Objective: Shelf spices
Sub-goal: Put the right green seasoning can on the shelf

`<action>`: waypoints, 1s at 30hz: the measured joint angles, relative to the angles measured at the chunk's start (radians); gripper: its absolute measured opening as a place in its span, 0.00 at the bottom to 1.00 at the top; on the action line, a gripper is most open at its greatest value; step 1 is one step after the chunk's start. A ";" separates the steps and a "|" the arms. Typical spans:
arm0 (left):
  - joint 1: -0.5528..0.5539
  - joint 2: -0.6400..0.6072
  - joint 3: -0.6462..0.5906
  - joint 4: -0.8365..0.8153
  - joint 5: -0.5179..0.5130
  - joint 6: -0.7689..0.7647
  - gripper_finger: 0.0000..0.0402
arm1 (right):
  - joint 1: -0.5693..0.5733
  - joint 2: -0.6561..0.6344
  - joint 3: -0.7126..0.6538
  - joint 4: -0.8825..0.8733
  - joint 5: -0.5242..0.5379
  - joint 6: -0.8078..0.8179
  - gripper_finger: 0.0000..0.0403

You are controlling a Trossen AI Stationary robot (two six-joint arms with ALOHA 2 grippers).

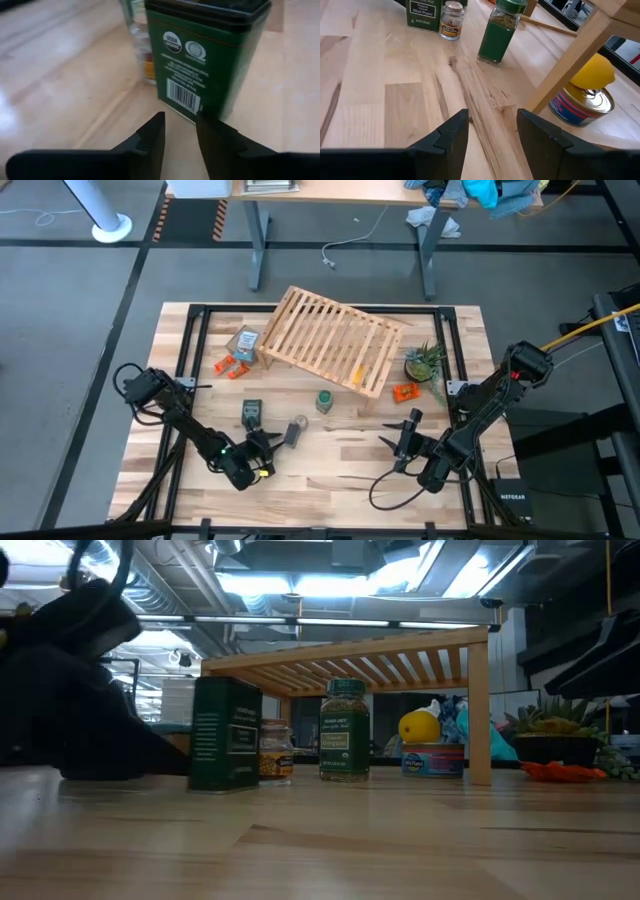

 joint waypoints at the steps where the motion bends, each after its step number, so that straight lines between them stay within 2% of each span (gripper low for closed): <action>1: 0.006 -0.002 0.001 0.018 0.036 0.011 0.25 | 0.000 0.000 0.000 0.000 -0.005 -0.005 0.43; 3: 0.012 -0.002 0.003 0.073 0.154 0.003 0.25 | 0.000 0.000 0.000 0.002 -0.007 -0.014 0.43; 6: 0.012 -0.003 0.001 0.117 0.220 0.008 0.27 | 0.000 0.000 0.000 0.009 -0.006 -0.018 0.43; 13: 0.008 -0.005 0.002 0.114 0.292 0.008 0.34 | 0.000 0.000 0.000 0.018 -0.035 -0.020 0.43; 19: 0.023 -0.007 0.003 0.112 0.377 -0.016 0.44 | 0.000 0.000 0.000 0.029 -0.042 -0.045 0.43; 26: 0.024 -0.006 0.004 0.123 0.401 -0.022 0.54 | 0.000 0.000 0.000 0.031 -0.043 -0.045 0.43; 30: 0.025 -0.004 0.004 0.125 0.345 -0.037 0.55 | -0.001 0.000 0.000 0.034 -0.043 -0.045 0.43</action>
